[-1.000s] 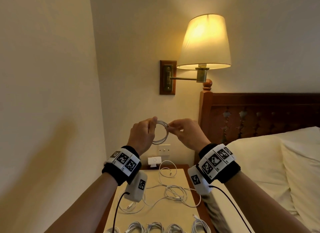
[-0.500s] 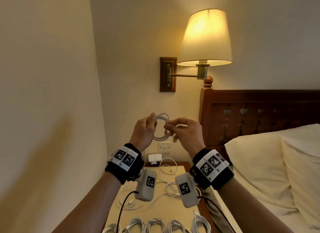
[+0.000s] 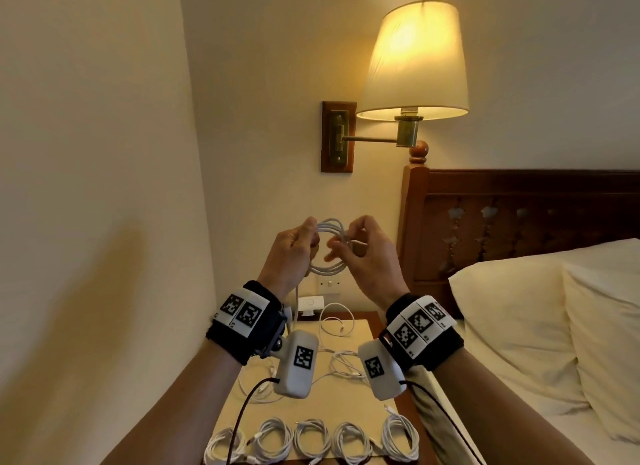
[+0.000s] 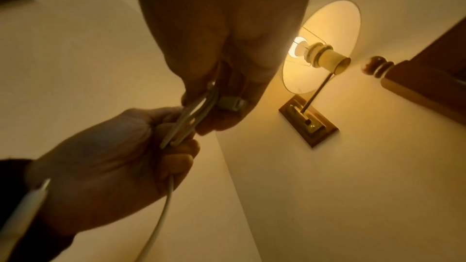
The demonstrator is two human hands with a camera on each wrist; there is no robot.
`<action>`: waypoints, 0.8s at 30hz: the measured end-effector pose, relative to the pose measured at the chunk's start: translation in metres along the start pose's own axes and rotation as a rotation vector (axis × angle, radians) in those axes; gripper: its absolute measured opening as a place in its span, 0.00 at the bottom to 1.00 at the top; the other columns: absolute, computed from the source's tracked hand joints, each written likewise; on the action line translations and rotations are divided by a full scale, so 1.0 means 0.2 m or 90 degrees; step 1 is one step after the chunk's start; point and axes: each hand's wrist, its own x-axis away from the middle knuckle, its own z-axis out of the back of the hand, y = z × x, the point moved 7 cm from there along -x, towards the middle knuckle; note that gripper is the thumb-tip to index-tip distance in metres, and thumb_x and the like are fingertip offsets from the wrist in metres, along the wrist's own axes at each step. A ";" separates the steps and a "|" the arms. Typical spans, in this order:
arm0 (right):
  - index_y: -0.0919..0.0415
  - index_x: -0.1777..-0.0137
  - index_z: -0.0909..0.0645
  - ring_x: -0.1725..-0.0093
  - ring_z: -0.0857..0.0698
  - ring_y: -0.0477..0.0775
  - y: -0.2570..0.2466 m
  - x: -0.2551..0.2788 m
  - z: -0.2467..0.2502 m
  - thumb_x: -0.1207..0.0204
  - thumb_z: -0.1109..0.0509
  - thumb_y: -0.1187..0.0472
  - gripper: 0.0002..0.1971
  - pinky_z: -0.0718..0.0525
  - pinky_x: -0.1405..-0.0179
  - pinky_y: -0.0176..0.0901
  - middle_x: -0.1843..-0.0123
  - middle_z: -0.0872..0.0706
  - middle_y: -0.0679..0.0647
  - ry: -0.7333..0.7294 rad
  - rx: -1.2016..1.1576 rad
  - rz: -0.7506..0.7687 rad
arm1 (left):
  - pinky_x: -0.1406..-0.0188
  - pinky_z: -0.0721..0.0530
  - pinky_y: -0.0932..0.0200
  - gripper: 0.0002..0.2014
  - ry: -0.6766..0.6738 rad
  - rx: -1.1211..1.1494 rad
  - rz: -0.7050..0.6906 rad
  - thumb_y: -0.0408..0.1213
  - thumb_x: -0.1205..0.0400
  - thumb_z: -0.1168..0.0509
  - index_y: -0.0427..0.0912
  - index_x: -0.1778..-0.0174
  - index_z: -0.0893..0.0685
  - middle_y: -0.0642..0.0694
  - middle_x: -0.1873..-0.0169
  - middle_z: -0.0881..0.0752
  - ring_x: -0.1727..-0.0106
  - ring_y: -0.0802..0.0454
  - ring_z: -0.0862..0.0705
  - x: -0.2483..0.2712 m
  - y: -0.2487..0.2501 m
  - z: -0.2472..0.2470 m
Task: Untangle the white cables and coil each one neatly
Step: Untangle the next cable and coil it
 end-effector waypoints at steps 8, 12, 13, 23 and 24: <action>0.62 0.41 0.29 0.47 0.09 0.58 -0.02 0.03 -0.04 0.22 0.34 0.76 0.15 0.12 0.44 0.50 0.48 0.09 0.62 -0.277 -0.077 -0.083 | 0.77 0.38 0.61 0.22 0.036 0.027 0.015 0.49 0.10 0.49 0.48 0.70 0.27 0.53 0.79 0.34 0.77 0.57 0.38 -0.03 -0.06 0.11; 0.56 0.36 0.30 0.49 0.09 0.57 0.04 0.10 -0.05 0.22 0.34 0.77 0.20 0.13 0.42 0.50 0.49 0.09 0.62 -0.240 -0.068 -0.120 | 0.76 0.38 0.60 0.23 0.045 0.076 0.005 0.48 0.11 0.48 0.50 0.74 0.29 0.56 0.81 0.34 0.79 0.58 0.39 -0.05 -0.04 0.13; 0.55 0.33 0.31 0.48 0.09 0.56 0.05 0.11 -0.04 0.22 0.34 0.77 0.23 0.13 0.42 0.50 0.48 0.09 0.62 -0.242 -0.069 -0.126 | 0.76 0.39 0.60 0.23 0.049 0.087 0.004 0.48 0.11 0.48 0.50 0.74 0.30 0.56 0.81 0.35 0.79 0.58 0.39 -0.05 -0.04 0.12; 0.65 0.63 0.14 0.56 0.13 0.58 0.06 0.08 -0.05 0.15 0.42 0.59 0.20 0.19 0.44 0.49 0.58 0.13 0.63 -0.154 -0.442 -0.285 | 0.78 0.37 0.60 0.21 -0.005 0.037 -0.024 0.51 0.12 0.48 0.45 0.68 0.26 0.51 0.78 0.32 0.78 0.57 0.37 -0.01 -0.06 -0.03; 0.64 0.64 0.16 0.62 0.16 0.55 0.06 0.09 -0.09 0.14 0.43 0.58 0.21 0.20 0.47 0.48 0.63 0.16 0.60 -0.150 -0.516 -0.291 | 0.78 0.37 0.60 0.21 -0.002 0.048 -0.024 0.51 0.12 0.48 0.45 0.68 0.25 0.52 0.78 0.32 0.78 0.57 0.37 -0.02 -0.06 -0.03</action>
